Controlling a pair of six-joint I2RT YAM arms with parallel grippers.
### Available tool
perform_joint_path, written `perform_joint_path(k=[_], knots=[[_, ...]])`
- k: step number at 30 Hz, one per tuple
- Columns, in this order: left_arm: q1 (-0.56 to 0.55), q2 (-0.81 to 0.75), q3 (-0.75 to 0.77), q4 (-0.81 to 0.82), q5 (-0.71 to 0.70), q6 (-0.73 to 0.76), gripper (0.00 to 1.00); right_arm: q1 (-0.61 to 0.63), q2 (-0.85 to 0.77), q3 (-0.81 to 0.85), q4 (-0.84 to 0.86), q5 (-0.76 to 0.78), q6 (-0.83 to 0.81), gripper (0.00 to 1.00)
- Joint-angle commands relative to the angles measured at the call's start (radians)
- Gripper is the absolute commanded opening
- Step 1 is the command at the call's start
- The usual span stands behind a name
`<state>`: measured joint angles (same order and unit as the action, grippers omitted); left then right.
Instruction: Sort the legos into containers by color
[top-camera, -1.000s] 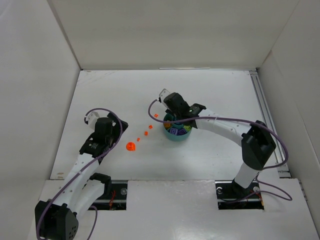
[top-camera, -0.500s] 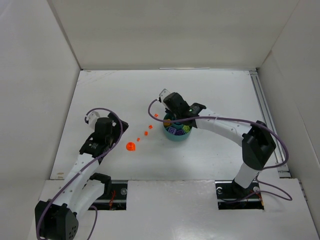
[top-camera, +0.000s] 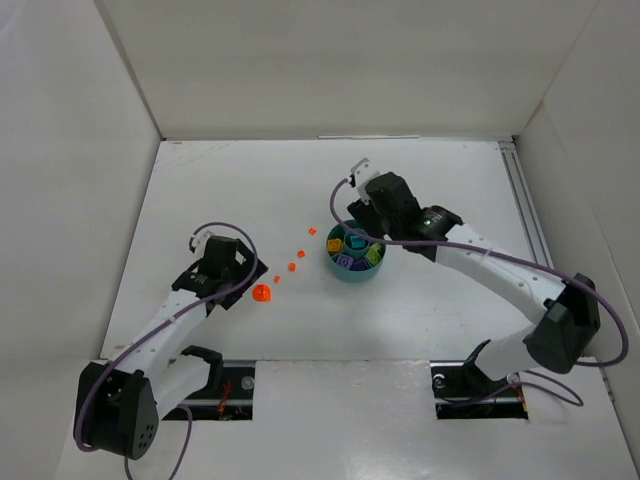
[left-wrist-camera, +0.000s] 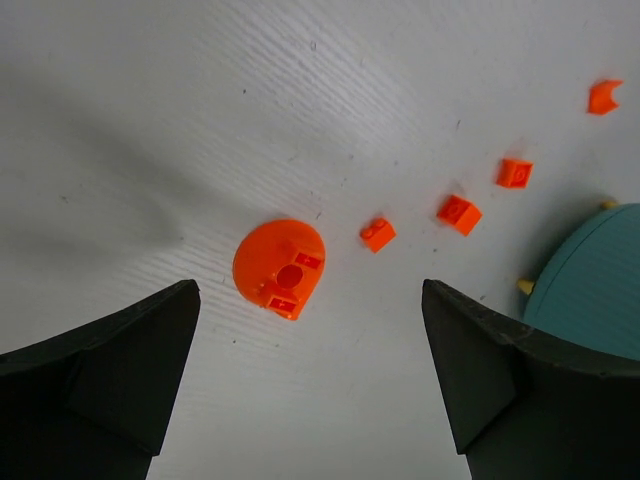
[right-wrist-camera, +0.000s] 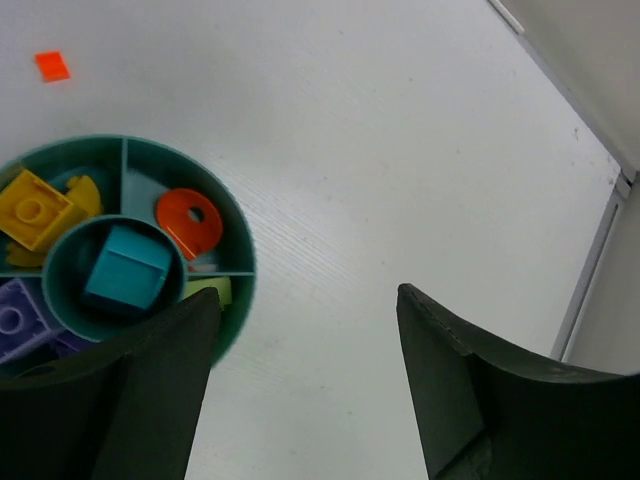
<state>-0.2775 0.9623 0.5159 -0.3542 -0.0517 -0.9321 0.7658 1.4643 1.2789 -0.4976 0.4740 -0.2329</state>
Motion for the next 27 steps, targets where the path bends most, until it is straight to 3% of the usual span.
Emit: perform_joint_path(k=[1,8,11,24,27], knots=[[-0.035,0.019,0.004,-0.034,0.019,-0.013,0.90,-0.037,-0.061,-0.062,0.036,-0.049,0.026,0.76],[-0.045,0.081,0.035,-0.103,-0.051,-0.022,0.55,-0.057,-0.073,-0.116,-0.001,-0.020,0.026,0.76],[-0.060,0.107,0.045,-0.132,-0.077,-0.036,0.45,-0.057,-0.082,-0.142,-0.001,-0.008,0.026,0.76],[-0.132,0.243,0.196,-0.160,-0.157,-0.045,0.40,-0.095,-0.091,-0.196,0.017,-0.008,-0.005,0.76],[-0.152,0.282,0.206,-0.170,-0.166,-0.045,0.35,-0.106,-0.091,-0.205,0.017,-0.008,-0.014,0.76]])
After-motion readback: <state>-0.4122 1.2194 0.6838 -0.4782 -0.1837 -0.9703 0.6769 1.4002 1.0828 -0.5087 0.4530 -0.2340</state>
